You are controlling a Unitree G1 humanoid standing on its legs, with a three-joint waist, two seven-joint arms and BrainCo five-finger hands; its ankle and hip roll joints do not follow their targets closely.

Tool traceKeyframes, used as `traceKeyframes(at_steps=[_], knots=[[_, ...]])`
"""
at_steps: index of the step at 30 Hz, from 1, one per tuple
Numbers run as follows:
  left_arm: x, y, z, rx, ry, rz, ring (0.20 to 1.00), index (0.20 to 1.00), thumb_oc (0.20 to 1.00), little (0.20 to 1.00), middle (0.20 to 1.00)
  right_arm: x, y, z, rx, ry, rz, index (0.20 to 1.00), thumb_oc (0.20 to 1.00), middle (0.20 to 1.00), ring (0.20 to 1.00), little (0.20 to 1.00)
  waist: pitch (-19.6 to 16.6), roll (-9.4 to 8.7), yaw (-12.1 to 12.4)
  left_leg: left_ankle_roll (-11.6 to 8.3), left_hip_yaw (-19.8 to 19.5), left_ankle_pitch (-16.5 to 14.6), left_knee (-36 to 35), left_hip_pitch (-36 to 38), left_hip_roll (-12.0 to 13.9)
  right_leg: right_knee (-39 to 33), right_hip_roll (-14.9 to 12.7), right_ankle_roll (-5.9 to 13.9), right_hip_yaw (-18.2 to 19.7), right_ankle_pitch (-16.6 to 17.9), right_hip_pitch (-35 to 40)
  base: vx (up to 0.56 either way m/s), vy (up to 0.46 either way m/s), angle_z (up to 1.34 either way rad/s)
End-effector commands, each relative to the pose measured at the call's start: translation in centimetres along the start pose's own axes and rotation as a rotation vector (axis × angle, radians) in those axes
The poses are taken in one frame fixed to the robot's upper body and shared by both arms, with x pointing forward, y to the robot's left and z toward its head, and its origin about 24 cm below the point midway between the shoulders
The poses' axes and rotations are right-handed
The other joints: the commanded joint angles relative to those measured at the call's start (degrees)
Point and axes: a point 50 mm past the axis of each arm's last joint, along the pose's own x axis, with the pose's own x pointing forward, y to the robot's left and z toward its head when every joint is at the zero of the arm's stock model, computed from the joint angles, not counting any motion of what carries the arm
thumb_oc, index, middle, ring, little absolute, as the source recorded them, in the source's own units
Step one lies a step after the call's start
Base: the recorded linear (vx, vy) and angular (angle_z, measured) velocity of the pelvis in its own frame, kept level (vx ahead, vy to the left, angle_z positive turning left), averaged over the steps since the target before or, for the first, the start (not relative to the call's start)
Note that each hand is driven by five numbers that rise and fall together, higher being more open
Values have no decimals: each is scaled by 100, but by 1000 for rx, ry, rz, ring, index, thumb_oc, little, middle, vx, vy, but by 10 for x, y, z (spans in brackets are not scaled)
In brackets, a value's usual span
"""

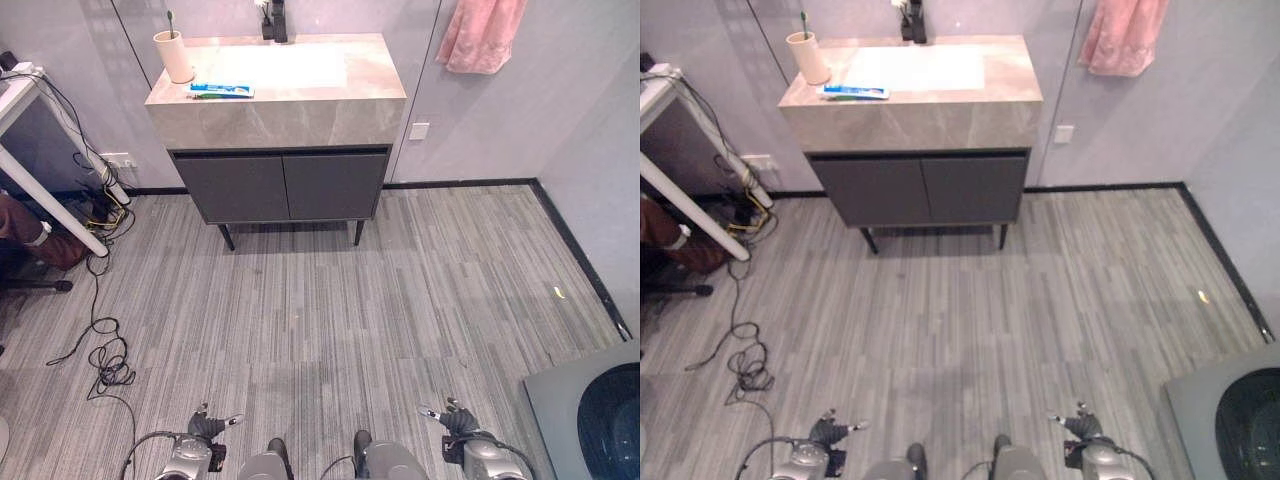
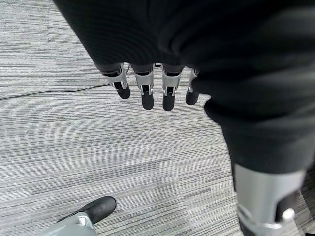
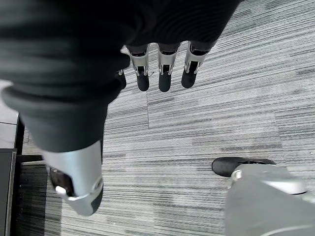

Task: Put brush and paste in cup on sink, flatten towel.

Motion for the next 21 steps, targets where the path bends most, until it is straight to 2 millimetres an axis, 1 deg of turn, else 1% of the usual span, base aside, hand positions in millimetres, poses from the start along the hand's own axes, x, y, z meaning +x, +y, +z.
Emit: traceKeyframes(at_steps=[1,5,6,8,9,10,11,12,13,14,16,17,18,19,20,21], knots=[[3,10,12,19,-61,50,1000,1000,1000,1000,1000,4,5,26,31,-94,-2,1000,1000,1000,1000,1000,160,-65,62,188,-64,-215,393,-118,-239,-149,-369,417,-195,361,337,52,187,-13],[3,11,16,46,-80,45,1000,1000,1000,1000,1000,4,8,25,49,-83,7,1000,1000,1000,1000,1000,145,-79,83,279,17,-284,354,-96,-387,-276,-489,491,-52,488,376,34,157,-10],[3,11,16,46,-80,45,1000,1000,1000,1000,1000,4,8,25,49,-83,7,1000,1000,1000,1000,1000,146,-79,85,279,19,-285,353,-95,-388,-277,-490,491,-51,488,376,34,161,-3],[3,11,19,61,-92,43,1000,1000,1000,1000,1000,4,9,25,60,-80,6,1000,1000,1000,1000,1000,136,-84,72,352,25,-321,334,-83,-506,-250,-578,532,24,635,363,39,160,-5],[3,11,19,61,-92,43,1000,1000,1000,1000,1000,4,9,25,60,-80,6,1000,1000,1000,1000,1000,136,-85,73,353,27,-321,334,-82,-507,-249,-579,533,25,635,363,33,141,-1],[3,11,20,76,-100,41,1000,1000,1000,1000,1000,4,10,24,64,-78,9,1000,1000,1000,1000,1000,131,-81,59,389,36,-312,261,-63,-569,-228,-614,557,50,742,341,20,90,-1],[3,11,20,76,-100,41,1000,1000,1000,1000,1000,4,10,24,64,-78,9,1000,1000,1000,1000,1000,131,-82,60,390,36,-310,257,-61,-570,-229,-615,558,51,742,341,52,203,-1],[3,12,21,94,-106,39,1000,1000,1000,1000,1000,3,10,24,70,-80,11,1000,1000,1000,1000,1000,111,-76,33,450,1,-286,99,11,-664,-77,-658,582,105,935,268,43,151,-2],[3,12,21,97,-107,40,1000,1000,1000,1000,1000,3,10,23,76,-78,10,1000,1000,1000,1000,1000,113,-72,18,482,-26,-277,36,55,-698,68,-663,564,159,1062,203,42,151,1],[3,12,21,97,-107,40,1000,1000,1000,1000,1000,3,10,23,76,-78,10,1000,1000,1000,1000,1000,112,-73,20,483,-24,-275,31,56,-700,71,-664,565,163,1061,199,23,102,2],[3,12,24,101,-124,37,1000,1000,1000,1000,1000,3,9,21,92,-75,4,1000,1000,1000,1000,1000,147,-40,-44,553,-88,-204,-185,200,-790,547,-668,516,325,1434,-30,32,175,-1],[3,13,25,101,-128,38,1000,1000,1000,1000,1000,2,9,22,97,-85,5,1000,1000,1000,1000,1000,187,-23,-73,593,-117,-171,-268,262,-800,801,-652,471,351,1580,-186,16,199,-6],[3,13,27,102,-134,38,1000,1000,1000,1000,1000,2,10,23,100,-88,4,1000,1000,1000,1000,1000,241,-3,-89,628,-122,-140,-342,299,-789,1022,-615,440,341,1626,-321,9,166,-2],[3,14,27,110,-134,40,1000,1000,1000,1000,1000,2,10,23,106,-91,5,1000,1000,1000,1000,1000,267,18,-110,661,-118,-121,-436,362,-779,1187,-563,414,269,1584,-411,88,198,3],[3,13,27,121,-128,32,1000,1000,1000,1000,1000,2,10,22,119,-92,4,1000,1000,1000,1000,1000,283,51,-238,681,-238,-103,-607,504,-839,1257,-105,403,386,1328,-612,90,135,9],[3,13,27,121,-128,32,1000,1000,1000,1000,1000,2,10,22,119,-92,4,1000,1000,1000,1000,1000,273,54,-237,679,-237,-96,-611,493,-835,1248,-101,401,385,1339,-621,127,131,-2]])
